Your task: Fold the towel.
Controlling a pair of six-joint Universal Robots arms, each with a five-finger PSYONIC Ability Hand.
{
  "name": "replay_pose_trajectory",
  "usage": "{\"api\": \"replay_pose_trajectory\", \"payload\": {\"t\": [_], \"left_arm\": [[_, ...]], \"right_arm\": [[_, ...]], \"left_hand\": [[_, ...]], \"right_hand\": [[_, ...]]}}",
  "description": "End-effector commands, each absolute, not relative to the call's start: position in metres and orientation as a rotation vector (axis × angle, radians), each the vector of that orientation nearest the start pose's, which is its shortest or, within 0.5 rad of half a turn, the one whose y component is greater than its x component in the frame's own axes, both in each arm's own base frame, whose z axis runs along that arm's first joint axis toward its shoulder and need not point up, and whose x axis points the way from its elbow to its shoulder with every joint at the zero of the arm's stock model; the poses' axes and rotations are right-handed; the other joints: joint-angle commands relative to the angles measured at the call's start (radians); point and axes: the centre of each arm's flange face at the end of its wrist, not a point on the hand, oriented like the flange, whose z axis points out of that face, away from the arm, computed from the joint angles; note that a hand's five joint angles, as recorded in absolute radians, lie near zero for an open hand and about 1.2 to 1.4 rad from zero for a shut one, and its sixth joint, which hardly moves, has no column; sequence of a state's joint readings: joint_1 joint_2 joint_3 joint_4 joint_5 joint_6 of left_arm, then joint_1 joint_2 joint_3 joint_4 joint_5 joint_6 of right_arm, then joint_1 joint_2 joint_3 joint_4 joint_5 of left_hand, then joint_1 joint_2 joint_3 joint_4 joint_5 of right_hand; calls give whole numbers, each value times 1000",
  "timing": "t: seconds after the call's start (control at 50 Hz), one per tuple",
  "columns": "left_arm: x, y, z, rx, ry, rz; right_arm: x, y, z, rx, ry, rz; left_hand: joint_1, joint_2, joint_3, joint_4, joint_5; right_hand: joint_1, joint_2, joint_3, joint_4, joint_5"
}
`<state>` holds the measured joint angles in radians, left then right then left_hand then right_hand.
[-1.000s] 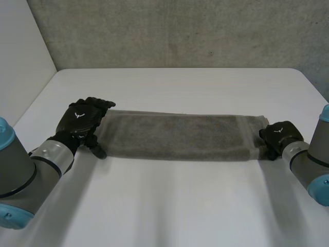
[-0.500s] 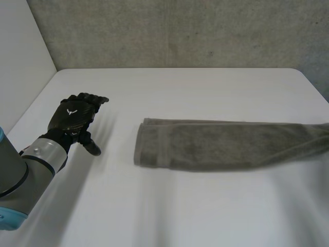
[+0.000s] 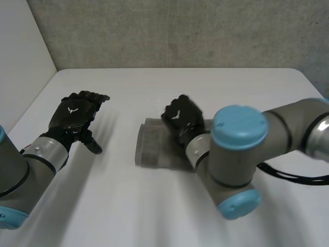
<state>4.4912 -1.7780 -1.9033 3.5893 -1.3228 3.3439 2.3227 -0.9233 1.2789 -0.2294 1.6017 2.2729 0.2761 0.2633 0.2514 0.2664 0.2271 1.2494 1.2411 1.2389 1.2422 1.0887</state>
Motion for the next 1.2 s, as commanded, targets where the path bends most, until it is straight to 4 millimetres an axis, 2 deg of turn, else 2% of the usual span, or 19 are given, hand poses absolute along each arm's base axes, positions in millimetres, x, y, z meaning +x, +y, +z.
{"api": "replay_pose_trajectory", "payload": {"t": [0.02, 0.1, 0.12, 0.14, 0.16, 0.2, 0.24, 0.38, 0.46, 0.68, 0.74, 0.84, 0.96, 1.02, 1.06, 1.12, 1.16, 1.18, 1.2], "left_arm": [[-219, -273, 184, 793, 2351, -2234], [-220, -273, 184, 796, 2342, -2245], [-221, -272, 184, 798, 2340, -2247], [-221, -273, 184, 799, 2335, -2250], [-221, -273, 184, 799, 2335, -2250], [-222, -274, 187, 802, 2325, -2262], [-224, -274, 188, 811, 2315, -2269], [-248, -265, 195, 921, 2277, -2330], [-270, -255, 198, 1010, 2270, -2370], [-291, -241, 198, 1037, 2260, -2387], [-293, -240, 197, 1041, 2263, -2387], [-294, -238, 195, 1046, 2272, -2380], [-294, -238, 198, 1041, 2266, -2391], [-293, -240, 201, 1031, 2256, -2401], [-292, -242, 204, 1016, 2245, -2413], [-291, -244, 209, 1006, 2228, -2429], [-286, -247, 220, 947, 2193, -2459], [-286, -247, 220, 947, 2193, -2459], [-282, -250, 223, 896, 2183, -2461]], "right_arm": [[394, -210, 140, -1801, 1683, -1997], [391, -212, 145, -1658, 1746, -1963], [385, -220, 158, -1523, 1795, -1967], [370, -235, 177, -1363, 1854, -1982], [370, -235, 177, -1362, 1855, -1982], [333, -262, 196, -1100, 1979, -1969], [319, -269, 202, -1029, 2017, -1969], [278, -269, 185, -1044, 2217, -1869], [248, -271, 166, -1083, 2358, -1811], [227, -271, 138, -1126, 2443, -1792], [227, -273, 137, -1126, 2437, -1811], [227, -279, 129, -1131, 2441, -1814], [230, -284, 143, -1118, 2395, -1888], [237, -290, 164, -1112, 2309, -1979], [255, -290, 184, -1133, 2194, -2040], [277, -281, 192, -1187, 2072, -2046], [327, -254, 199, -1303, 1826, -2017], [327, -254, 199, -1303, 1825, -2017], [348, -243, 194, -1350, 1745, -1976]], "left_hand": [[-74, -62, -50, -65, -200], [-71, -59, -47, -62, -197], [-71, -59, -47, -62, -197], [-71, -59, -47, -62, -197], [-71, -59, -47, -62, -197], [-69, -56, -44, -59, -194], [-63, -50, -38, -53, -188], [-36, -23, -12, -26, -162], [-36, -23, -12, -26, -162], [-39, -26, -14, -29, -165], [-42, -29, -17, -32, -168], [-39, -26, -14, -29, -165], [-42, -29, -17, -32, -168], [-42, -29, -17, -32, -168], [-42, -29, -17, -32, -168], [-42, -29, -17, -32, -168], [-45, -32, -20, -35, -171], [-45, -32, -20, -35, -171], [-45, -32, -20, -35, -171]], "right_hand": [[-770, -762, -760, -763, -784], [-1056, -1048, -1045, -1049, -1070], [-1075, -1067, -1064, -1068, -1089], [-1075, -1067, -1064, -1068, -1089], [-1075, -1067, -1064, -1068, -1089], [-1075, -1067, -1064, -1068, -1089], [-1075, -1067, -1064, -1068, -1089], [-1075, -1067, -1064, -1068, -1089], [-860, -851, -849, -852, -873], [-548, -540, -538, -541, -562], [-501, -493, -490, -494, -515], [146, 154, 157, 153, 132], [147, 155, 157, 154, 133], [147, 155, 157, 154, 133], [147, 155, 157, 154, 133], [147, 155, 157, 154, 133], [147, 155, 157, 154, 133], [147, 155, 157, 154, 133], [147, 155, 157, 154, 133]]}}
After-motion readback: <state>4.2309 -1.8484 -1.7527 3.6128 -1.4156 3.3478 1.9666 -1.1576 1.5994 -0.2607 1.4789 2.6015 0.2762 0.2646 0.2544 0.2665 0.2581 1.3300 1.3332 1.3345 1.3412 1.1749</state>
